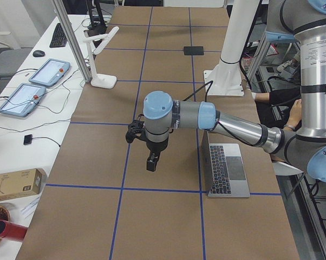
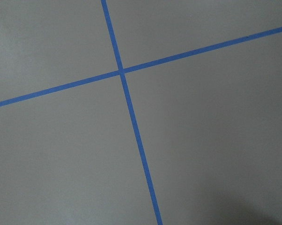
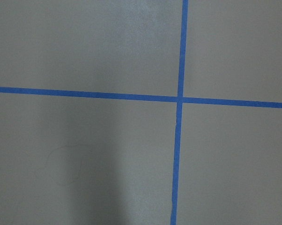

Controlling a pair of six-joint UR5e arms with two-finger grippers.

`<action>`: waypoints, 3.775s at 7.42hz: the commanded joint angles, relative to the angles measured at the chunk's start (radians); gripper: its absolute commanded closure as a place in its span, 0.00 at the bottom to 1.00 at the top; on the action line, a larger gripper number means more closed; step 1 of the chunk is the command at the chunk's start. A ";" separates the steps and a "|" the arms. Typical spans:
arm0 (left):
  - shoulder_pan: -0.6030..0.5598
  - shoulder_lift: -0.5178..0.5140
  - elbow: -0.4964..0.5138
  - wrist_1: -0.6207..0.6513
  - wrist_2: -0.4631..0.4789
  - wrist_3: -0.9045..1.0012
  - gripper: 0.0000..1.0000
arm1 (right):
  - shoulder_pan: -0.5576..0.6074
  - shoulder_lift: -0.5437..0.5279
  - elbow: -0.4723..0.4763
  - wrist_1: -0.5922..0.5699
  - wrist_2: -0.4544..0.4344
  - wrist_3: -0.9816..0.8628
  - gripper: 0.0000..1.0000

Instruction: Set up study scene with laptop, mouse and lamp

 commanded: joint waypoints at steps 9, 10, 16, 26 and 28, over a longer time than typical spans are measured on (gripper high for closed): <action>0.002 0.087 -0.095 0.002 -0.006 0.017 0.00 | -0.281 -0.060 0.066 0.510 0.256 0.399 0.00; 0.004 0.094 -0.104 0.002 -0.005 0.067 0.00 | -0.354 -0.071 0.085 0.546 0.223 0.411 0.00; 0.054 0.227 -0.161 0.055 -0.006 0.568 0.00 | -0.656 -0.088 0.220 0.549 -0.022 0.696 0.05; 0.335 0.227 -0.241 0.177 -0.124 0.821 0.00 | -0.669 -0.118 0.219 0.555 -0.021 0.643 0.02; 0.387 0.229 -0.236 0.163 -0.126 0.824 0.00 | -0.669 -0.121 0.217 0.555 -0.021 0.643 0.02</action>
